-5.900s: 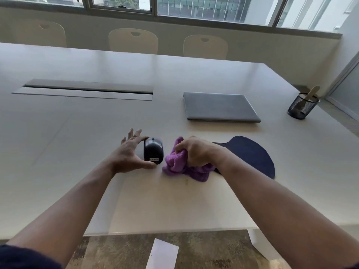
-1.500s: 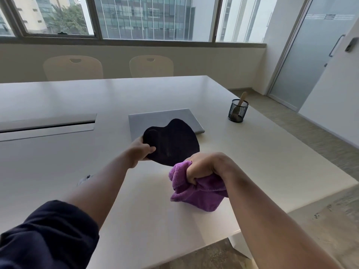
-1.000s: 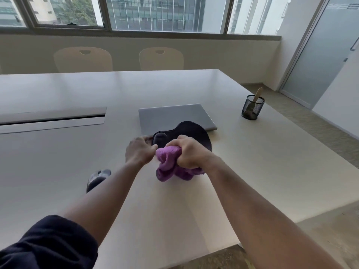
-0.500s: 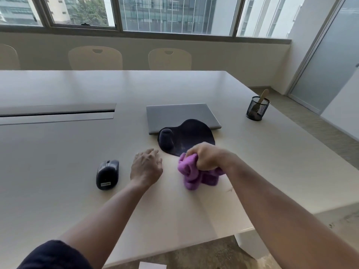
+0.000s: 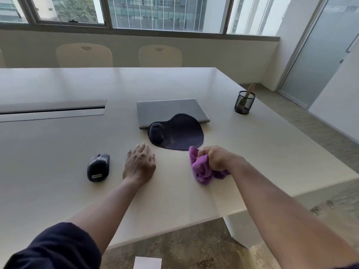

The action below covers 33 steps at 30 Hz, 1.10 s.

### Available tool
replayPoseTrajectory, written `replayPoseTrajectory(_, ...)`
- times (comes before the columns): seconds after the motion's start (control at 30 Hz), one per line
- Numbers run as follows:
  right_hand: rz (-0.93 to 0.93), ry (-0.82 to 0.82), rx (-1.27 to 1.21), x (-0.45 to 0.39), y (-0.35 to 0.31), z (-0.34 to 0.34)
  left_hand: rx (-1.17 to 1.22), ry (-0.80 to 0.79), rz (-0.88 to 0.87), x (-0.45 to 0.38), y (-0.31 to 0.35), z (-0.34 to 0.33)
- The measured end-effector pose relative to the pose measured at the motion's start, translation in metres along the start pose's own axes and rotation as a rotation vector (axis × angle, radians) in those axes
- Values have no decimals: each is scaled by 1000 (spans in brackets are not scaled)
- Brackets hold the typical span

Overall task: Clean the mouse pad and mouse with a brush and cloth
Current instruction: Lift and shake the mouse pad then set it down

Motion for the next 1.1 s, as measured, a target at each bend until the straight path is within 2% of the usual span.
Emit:
replayPoseTrajectory(0.1, -58, -62, -22, 9, 8, 5, -53, 12, 23, 0, 3, 3)
replayPoseTrajectory(0.13, -38, -30, -98, 9, 7, 8, -38, 24, 33, 2, 6, 3)
replayPoseTrajectory(0.2, 27, 144, -196, 9, 3, 15, 35, 41, 32, 7, 20, 1)
replayPoseTrajectory(0.27, 96, 290, -195, 22, 14, 12, 67, 31, -41, 27, 57, -10)
replayPoseTrajectory(0.3, 123, 284, -141, 17, 9, 9, 89, 28, -62, 31, 64, -14)
replayPoseTrajectory(0.4, 157, 152, 56, 13, -2, -7, 98, 6, -74, 40, 71, -25)
replayPoseTrajectory(0.47, 140, 116, 44, 15, 4, -13, 65, -18, -79, 44, 68, -31)
replayPoseTrajectory(0.7, -134, -18, 47, 63, 43, -7, 25, -40, -83, 47, 69, -35)
replayPoseTrajectory(0.87, -353, -229, 190, 95, 69, -8, 12, -51, -83, 50, 70, -33)
replayPoseTrajectory(1.0, -394, -419, 216, 118, 70, -4, 13, -52, -85, 50, 70, -34)
replayPoseTrajectory(1.03, -432, -414, 146, 120, 70, 1, 12, -51, -84, 49, 70, -34)
replayPoseTrajectory(1.1, -380, -342, 84, 118, 61, 20, 11, -48, -82, 49, 68, -35)
Point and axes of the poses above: each hand's wrist, its own x-axis away from the middle knuckle, its own z-axis out of the back of the hand, y = z × x, the point moved 2 cm from there along -x, towards the middle knuckle, and after that the axes turned 8 degrees about -y, right-handed, at the moved point
